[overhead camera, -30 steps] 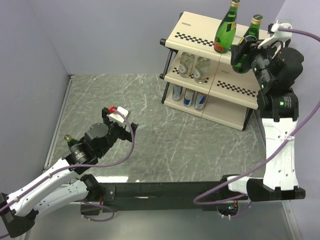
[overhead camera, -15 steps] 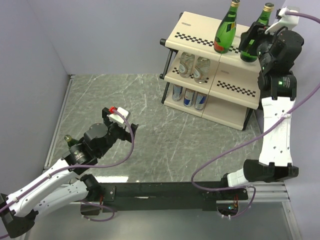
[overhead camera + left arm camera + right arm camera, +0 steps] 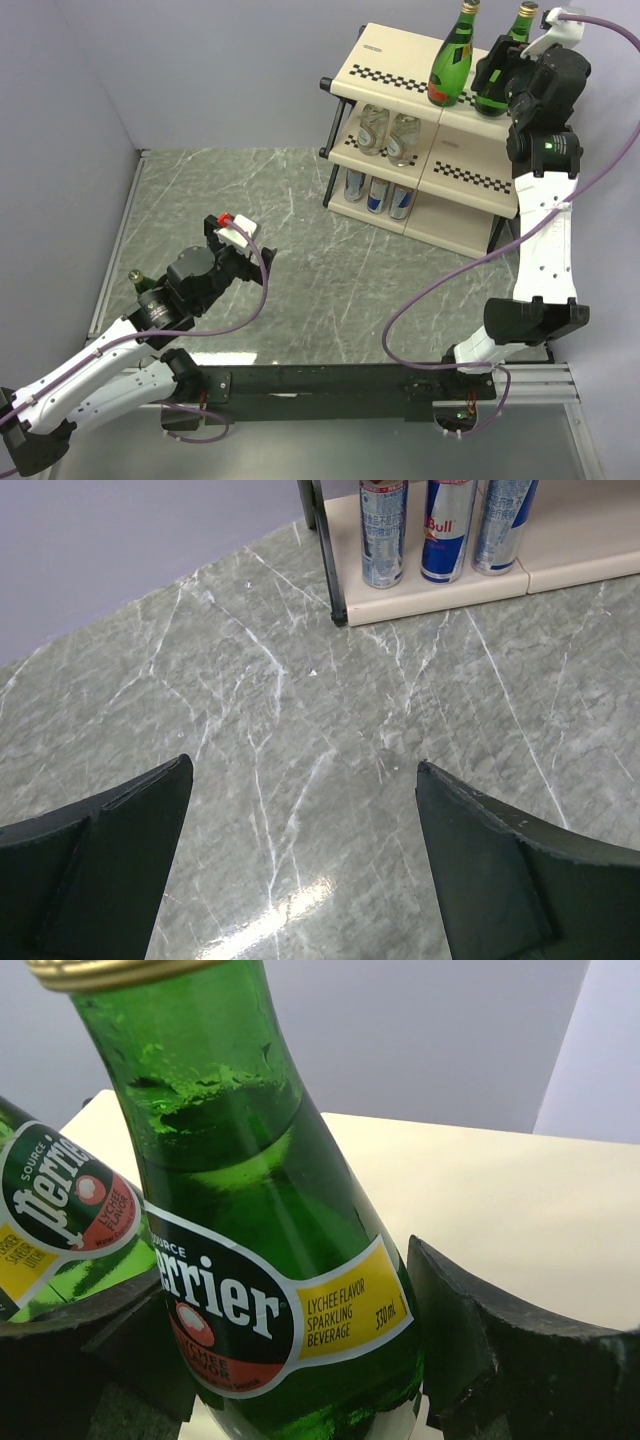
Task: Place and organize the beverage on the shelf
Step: Place the drink on the shelf.
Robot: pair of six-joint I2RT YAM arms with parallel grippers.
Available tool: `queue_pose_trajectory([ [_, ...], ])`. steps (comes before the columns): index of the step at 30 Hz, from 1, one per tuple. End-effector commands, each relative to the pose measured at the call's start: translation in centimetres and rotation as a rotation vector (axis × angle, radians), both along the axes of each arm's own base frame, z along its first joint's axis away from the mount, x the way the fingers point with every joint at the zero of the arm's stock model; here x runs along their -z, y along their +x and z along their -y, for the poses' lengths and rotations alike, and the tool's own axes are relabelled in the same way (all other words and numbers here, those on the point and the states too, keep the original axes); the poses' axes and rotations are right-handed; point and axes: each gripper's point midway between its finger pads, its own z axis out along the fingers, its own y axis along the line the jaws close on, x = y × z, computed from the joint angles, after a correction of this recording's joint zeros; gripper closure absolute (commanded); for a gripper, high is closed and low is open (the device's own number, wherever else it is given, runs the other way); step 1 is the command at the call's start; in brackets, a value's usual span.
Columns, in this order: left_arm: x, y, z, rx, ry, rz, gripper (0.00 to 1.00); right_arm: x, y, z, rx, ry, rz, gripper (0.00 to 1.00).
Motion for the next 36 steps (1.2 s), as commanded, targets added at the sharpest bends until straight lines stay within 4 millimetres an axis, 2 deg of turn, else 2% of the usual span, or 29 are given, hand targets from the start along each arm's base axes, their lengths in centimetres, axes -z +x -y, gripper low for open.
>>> queue_pose_trajectory([
  [1,-1.0,-0.1,0.3,0.016,-0.022,0.031,0.01,-10.2,-2.9,0.3,0.025,-0.001,0.33,1.0],
  [6,-1.0,0.0,0.1,0.012,-0.02,0.034,0.01,-10.1,-2.4,0.2,0.021,0.003,0.329,1.0],
  [12,-1.0,0.0,0.2,0.011,-0.021,0.033,0.01,-9.0,-1.3,0.1,0.011,0.025,0.308,1.0],
  [19,-1.1,-0.1,0.1,0.013,-0.023,0.034,0.01,-7.9,-0.9,-0.1,-0.003,0.043,0.286,1.0],
  [25,-1.1,-0.1,0.2,0.019,-0.022,0.034,0.01,-7.1,-1.2,-0.5,-0.022,0.031,0.274,0.83],
  [36,-1.1,-0.2,0.2,0.021,-0.023,0.035,0.01,-6.3,-2.0,-0.8,-0.035,0.029,0.266,0.42],
])
